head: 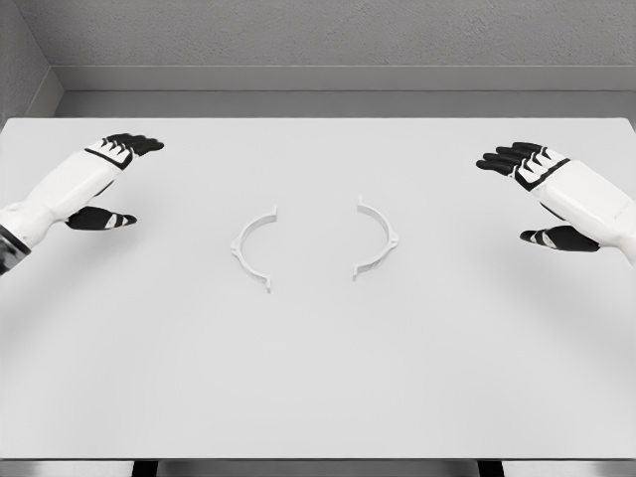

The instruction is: Assemble PVC drainage pipe clamps

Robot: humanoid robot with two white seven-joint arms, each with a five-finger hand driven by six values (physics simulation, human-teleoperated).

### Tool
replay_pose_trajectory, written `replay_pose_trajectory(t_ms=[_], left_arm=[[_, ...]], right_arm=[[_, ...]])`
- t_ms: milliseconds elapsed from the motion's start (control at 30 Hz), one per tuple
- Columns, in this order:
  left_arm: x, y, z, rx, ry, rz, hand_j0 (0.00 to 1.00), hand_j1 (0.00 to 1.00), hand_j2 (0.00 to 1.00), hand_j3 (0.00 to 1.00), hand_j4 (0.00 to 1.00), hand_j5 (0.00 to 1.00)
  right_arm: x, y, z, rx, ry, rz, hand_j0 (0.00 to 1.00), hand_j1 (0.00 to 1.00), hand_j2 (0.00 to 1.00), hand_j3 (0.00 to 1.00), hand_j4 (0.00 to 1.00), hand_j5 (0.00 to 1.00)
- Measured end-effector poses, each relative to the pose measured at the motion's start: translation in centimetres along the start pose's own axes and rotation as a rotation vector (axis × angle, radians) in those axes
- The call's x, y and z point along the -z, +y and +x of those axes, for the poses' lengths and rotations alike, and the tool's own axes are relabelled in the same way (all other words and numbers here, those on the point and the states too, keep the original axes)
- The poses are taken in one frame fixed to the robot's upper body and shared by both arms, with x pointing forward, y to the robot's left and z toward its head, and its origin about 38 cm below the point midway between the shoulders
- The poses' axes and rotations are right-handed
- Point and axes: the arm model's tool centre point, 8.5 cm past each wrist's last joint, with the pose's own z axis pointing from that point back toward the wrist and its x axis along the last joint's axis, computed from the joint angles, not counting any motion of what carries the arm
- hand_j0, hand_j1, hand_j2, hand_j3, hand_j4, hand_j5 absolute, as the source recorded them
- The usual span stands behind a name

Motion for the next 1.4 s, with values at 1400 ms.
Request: replay_pose_trajectory(t_ms=[1400], left_arm=[[5.0,-3.9,7.2,-0.071,-0.202,-0.018,1.00,1.00,1.00,1.00,1.00,1.00]], right_arm=[[14.7,8.1,0.9,0.033,0.018,0.255,1.00,1.00,1.00,1.00,1.00,1.00]])
